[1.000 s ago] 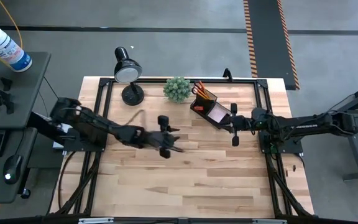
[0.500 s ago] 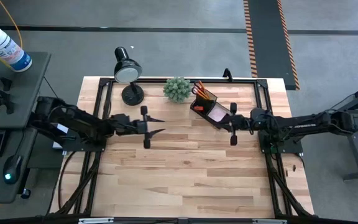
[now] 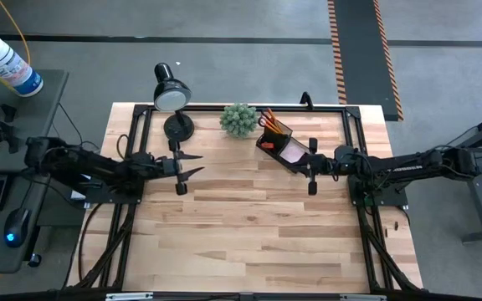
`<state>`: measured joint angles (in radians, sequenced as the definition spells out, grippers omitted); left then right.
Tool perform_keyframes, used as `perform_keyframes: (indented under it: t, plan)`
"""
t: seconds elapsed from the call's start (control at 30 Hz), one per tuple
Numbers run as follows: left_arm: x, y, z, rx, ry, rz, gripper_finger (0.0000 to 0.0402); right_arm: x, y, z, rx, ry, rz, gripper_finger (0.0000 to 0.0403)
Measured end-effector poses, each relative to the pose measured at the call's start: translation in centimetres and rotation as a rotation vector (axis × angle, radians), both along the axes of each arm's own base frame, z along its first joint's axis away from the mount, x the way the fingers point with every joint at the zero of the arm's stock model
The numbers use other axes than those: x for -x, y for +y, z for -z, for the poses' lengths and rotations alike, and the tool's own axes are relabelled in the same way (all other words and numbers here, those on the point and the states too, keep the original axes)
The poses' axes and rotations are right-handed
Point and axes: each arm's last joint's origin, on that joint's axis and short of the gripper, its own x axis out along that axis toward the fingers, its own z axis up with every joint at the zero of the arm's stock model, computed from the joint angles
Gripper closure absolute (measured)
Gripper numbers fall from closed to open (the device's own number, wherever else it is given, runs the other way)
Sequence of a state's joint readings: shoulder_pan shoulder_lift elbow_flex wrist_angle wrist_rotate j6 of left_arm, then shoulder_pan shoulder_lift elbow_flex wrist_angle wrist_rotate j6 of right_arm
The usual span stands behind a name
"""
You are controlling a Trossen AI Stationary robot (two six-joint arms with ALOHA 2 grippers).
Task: Pick and place office supplies into organizer
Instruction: Return to Home Position
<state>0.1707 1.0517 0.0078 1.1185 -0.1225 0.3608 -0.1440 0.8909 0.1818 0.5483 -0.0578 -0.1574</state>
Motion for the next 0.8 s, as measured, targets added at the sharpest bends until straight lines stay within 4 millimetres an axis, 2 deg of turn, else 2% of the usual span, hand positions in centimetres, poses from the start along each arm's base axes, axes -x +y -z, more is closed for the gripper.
perform_keyframes:
  t: [0.33,0.8]
  plan:
    - [1.0,-0.2,-1.3,-0.050,-0.049,-0.003,0.0252,0.0,0.0,0.0,0.001,-0.003,0.007,0.0403]
    - [3.9,-0.5,-2.1,-0.054,-0.022,-0.051,0.0252,0.0,-0.1,0.0,-0.015,-0.004,0.028,0.0403]
